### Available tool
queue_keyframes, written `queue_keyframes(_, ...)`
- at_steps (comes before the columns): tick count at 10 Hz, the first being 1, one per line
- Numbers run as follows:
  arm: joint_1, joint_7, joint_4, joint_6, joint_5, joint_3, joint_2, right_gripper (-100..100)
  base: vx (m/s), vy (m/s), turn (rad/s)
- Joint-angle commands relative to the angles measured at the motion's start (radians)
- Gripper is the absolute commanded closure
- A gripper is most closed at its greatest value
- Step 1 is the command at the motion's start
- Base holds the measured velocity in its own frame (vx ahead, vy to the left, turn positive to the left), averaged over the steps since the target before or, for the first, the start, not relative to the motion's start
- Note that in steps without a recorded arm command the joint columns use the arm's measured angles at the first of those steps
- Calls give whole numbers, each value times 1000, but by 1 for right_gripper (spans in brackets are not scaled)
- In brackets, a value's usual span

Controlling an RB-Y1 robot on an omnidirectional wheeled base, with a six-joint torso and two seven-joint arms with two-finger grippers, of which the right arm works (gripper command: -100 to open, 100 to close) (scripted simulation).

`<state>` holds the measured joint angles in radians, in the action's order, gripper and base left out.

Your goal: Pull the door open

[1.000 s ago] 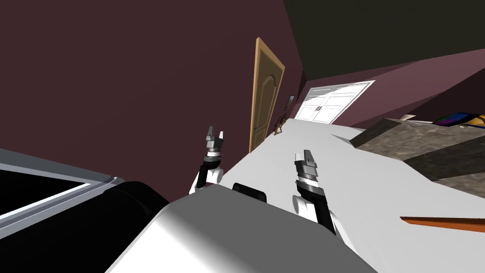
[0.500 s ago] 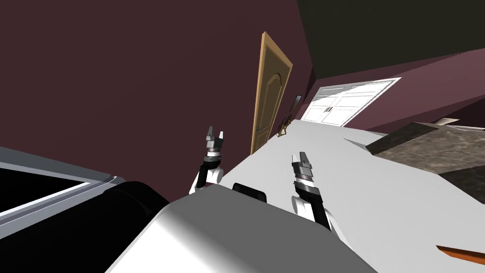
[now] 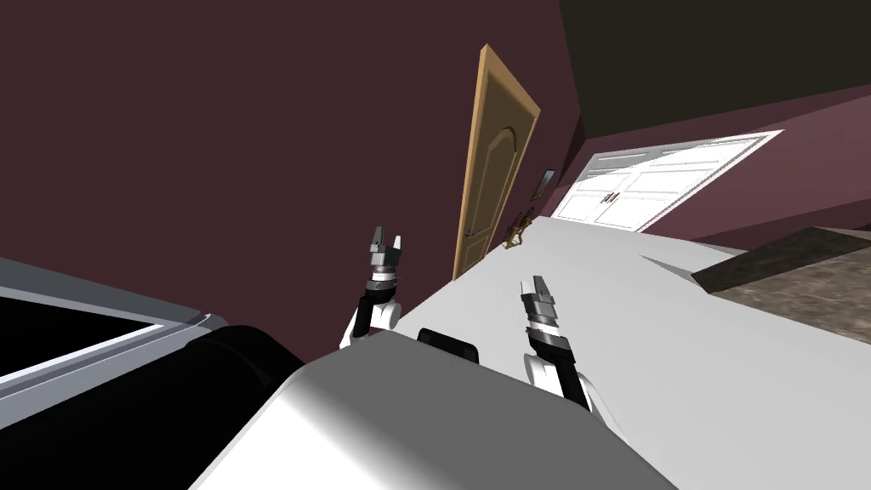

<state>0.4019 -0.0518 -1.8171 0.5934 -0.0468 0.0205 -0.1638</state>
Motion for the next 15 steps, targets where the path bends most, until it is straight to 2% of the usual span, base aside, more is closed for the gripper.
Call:
queue_keyframes(1, -5, -14, 28, 15, 0, -2, -13, -100, 88, -32, 115)
queue_keyframes(15, -73, -126, 325, 160, -1, -26, -126, -100, 92, -38, 125)
